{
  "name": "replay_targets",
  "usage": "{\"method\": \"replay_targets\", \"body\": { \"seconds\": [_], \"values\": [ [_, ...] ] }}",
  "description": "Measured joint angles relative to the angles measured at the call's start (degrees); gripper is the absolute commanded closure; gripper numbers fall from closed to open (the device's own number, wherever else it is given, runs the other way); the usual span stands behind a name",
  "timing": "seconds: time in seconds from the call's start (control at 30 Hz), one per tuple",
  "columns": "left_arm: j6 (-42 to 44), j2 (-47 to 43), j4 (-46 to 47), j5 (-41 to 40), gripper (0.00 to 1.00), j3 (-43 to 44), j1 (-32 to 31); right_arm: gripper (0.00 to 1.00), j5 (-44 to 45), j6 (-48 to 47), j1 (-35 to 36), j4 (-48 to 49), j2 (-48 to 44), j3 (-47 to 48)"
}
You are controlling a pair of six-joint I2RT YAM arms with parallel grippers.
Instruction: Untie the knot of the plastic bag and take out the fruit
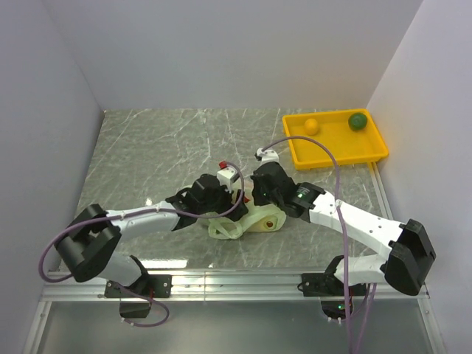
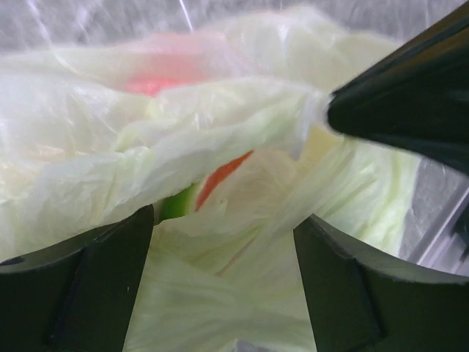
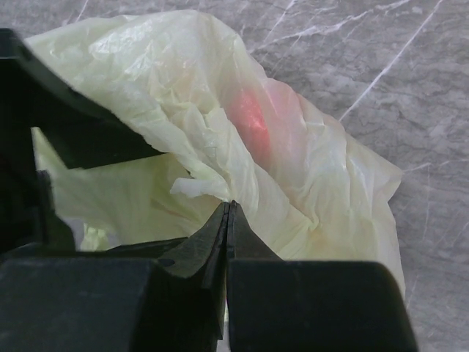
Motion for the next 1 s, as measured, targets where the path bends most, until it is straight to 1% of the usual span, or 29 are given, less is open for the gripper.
{"method": "replay_targets", "body": {
  "seconds": [0.1,0.17,0.3,0.33,0.4,0.47,0.5,0.53,0.57,0.6,0.63,0.67,0.7,0.73,0.8,0.9,1.0],
  "values": [
    [-1.55,2.45,-1.57,2.4,0.17,0.87,0.0,1.0,0.83,-0.02,-0.33,0.02,-0.2,0.02],
    [-3.58,1.7,-2.45,4.79,0.18,-0.2,-0.2,1.0,1.2,-0.02,-1.55,-0.13,-0.15,0.17],
    [-7.54,-4.44,-4.42,8.15,0.2,-4.48,-1.03,1.0,1.44,0.39,-6.6,-0.17,1.03,1.64],
    [-8.35,-5.75,-5.51,8.41,0.23,-5.03,-1.16,1.0,2.23,0.33,-8.0,-0.15,1.66,2.27],
    [-10.36,-8.72,-9.49,8.57,0.25,-6.91,-1.29,1.0,3.28,0.35,-10.84,0.28,3.1,3.93],
    [-12.26,-10.4,-13.18,8.22,0.3,-8.44,-1.27,1.0,4.5,0.37,-13.33,1.09,5.33,6.27],
    [-13.53,-11.26,-15.61,7.85,0.31,-9.16,-1.27,1.0,5.16,0.35,-14.1,1.38,6.51,7.52],
    [-14.56,-12.07,-17.35,7.41,0.31,-9.66,-1.27,1.0,5.44,0.35,-14.43,1.49,7.65,8.57],
    [-15.63,-13.18,-19.17,6.78,0.29,-10.14,-1.29,0.99,5.35,0.35,-14.45,1.49,8.59,9.42],
    [-16.46,-14.67,-20.85,6.23,0.28,-10.54,-1.27,0.89,5.16,0.33,-14.29,1.44,9.05,9.86],
    [-17.35,-16.31,-22.23,5.46,0.28,-10.67,-1.27,0.63,4.76,0.24,-13.94,1.44,9.22,10.03],
    [-17.77,-17.77,-22.95,4.96,0.28,-10.67,-1.27,0.51,4.15,0.07,-13.38,1.22,9.07,10.08],
    [-18.18,-19.32,-23.26,4.48,0.28,-10.67,-1.27,0.41,3.08,-0.57,-12.57,0.94,8.68,10.14],
    [-18.6,-20.68,-23.28,3.85,0.28,-10.62,-1.27,0.27,2.03,-1.4,-11.5,0.55,8.17,10.19],
    [-18.84,-22.21,-22.95,2.38,0.27,-10.4,-1.27,0.21,-0.63,-2.16,-8.76,-0.39,6.93,10.27],
    [-18.88,-21.68,-22.29,1.2,0.27,-9.55,-1.29,0.13,-4.7,-2.73,-3.61,-2.14,5.31,10.27],
    [-18.84,-19.85,-21.4,0.48,0.26,-8.9,-1.27,0.12,-7.39,-2.27,1.03,-2.45,4.61,9.55]
  ]
}}
